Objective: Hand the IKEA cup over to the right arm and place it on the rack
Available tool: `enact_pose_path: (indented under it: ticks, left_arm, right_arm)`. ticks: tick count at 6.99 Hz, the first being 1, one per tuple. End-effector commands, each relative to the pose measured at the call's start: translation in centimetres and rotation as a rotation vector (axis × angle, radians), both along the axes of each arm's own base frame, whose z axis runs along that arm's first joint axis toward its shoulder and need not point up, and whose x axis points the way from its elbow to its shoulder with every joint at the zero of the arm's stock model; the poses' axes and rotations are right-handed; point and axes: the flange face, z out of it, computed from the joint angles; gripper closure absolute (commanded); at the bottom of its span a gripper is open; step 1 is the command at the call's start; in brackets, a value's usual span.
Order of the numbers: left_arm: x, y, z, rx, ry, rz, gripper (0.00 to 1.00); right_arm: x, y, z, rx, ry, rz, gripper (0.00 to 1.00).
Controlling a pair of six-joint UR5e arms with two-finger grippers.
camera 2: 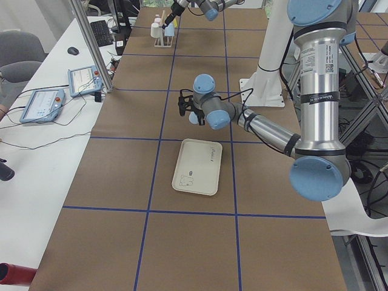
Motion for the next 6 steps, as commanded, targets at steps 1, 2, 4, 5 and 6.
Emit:
enact_pose_path:
  ticks: [1,2,4,5,6]
  left_arm:
    - [3.9,-4.3,-10.0,-0.183,0.169,-0.119,1.0]
    - [4.9,-4.7,-13.1,-0.221,0.227,-0.135,1.0]
    - [5.8,-5.6,-16.3,-0.162,0.393,-0.131,1.0]
    - [5.9,-6.0,-15.9,-0.12,0.496,-0.162,1.0]
    - [7.4,-6.2,-15.2,-0.113,0.633,-0.2,1.0]
  right_arm:
    - [-2.7,5.9,-6.5,-0.064,-0.251,-0.05,0.0]
    - [-3.1,8.1,-9.5,-0.119,-0.375,-0.085,0.01]
    - [-3.2,11.1,-15.0,-0.207,-0.568,-0.184,0.0]
    - [-3.7,12.3,-16.8,-0.214,-0.619,-0.242,0.01]
    - [-4.1,13.4,-17.4,-0.21,-0.706,-0.293,0.0]
